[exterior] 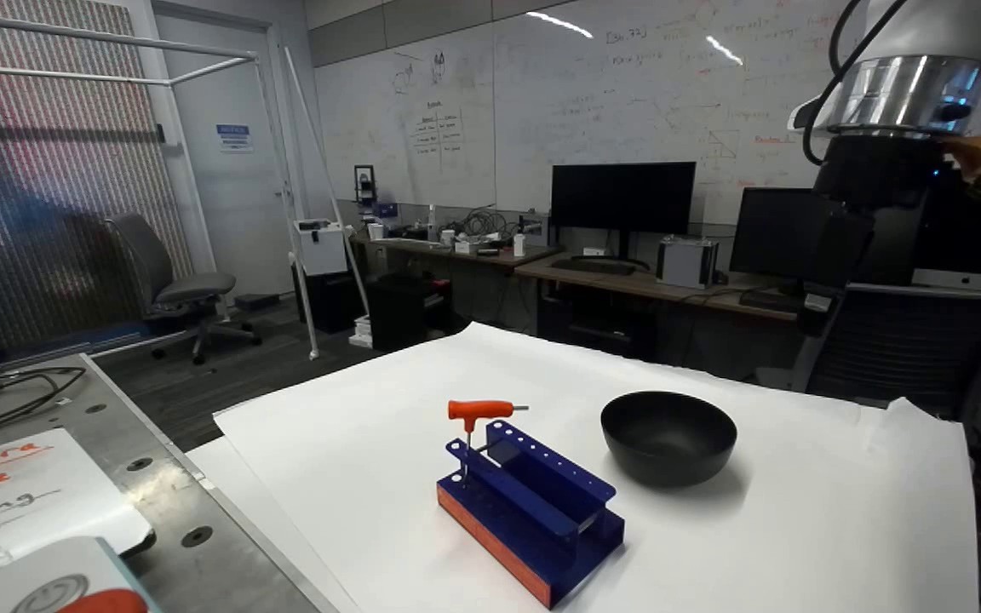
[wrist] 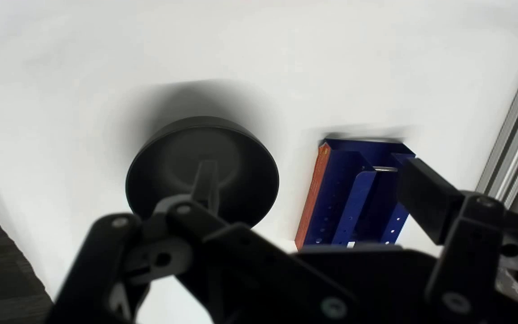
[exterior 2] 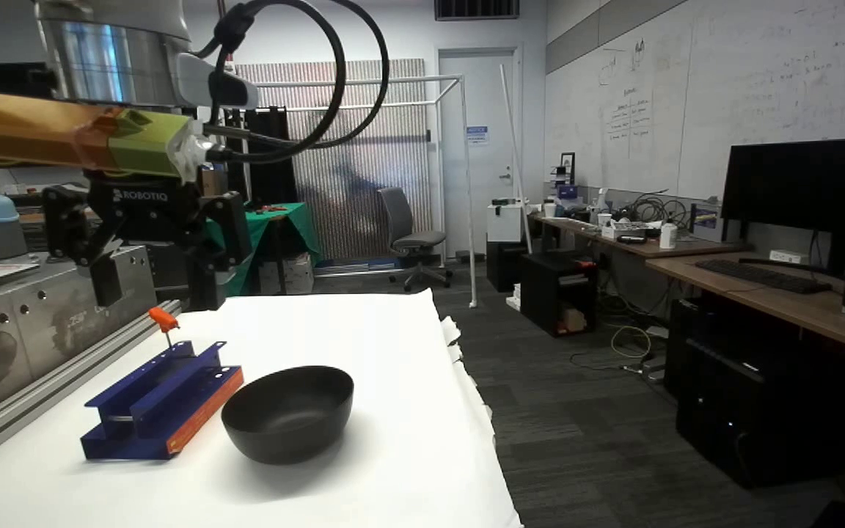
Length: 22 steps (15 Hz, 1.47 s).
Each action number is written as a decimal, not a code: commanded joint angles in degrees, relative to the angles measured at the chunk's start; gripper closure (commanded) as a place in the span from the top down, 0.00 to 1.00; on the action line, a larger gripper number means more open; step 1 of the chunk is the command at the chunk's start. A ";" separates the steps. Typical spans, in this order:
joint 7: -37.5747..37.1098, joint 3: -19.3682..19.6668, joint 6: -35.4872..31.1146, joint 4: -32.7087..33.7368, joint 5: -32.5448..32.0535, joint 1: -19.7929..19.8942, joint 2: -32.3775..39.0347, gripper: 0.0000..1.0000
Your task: Pick up the orange object tool and put it in the bowl
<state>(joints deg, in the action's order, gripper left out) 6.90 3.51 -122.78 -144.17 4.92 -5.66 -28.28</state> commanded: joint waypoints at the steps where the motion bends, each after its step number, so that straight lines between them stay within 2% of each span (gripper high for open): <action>1: 0.36 -0.84 0.18 0.12 0.48 0.91 0.03 1.00; 10: 0.36 -0.84 0.19 0.12 0.48 0.91 0.03 1.00; 11: 1.88 -1.56 -0.05 0.28 -1.69 0.78 -0.34 1.00; 13: -1.21 -3.92 -3.11 1.23 -3.31 0.89 1.07 1.00; 22: -1.45 -3.72 -3.60 1.56 -2.24 0.56 2.63 1.00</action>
<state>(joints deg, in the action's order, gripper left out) 6.90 3.51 -122.79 -144.36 4.92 -5.66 -27.84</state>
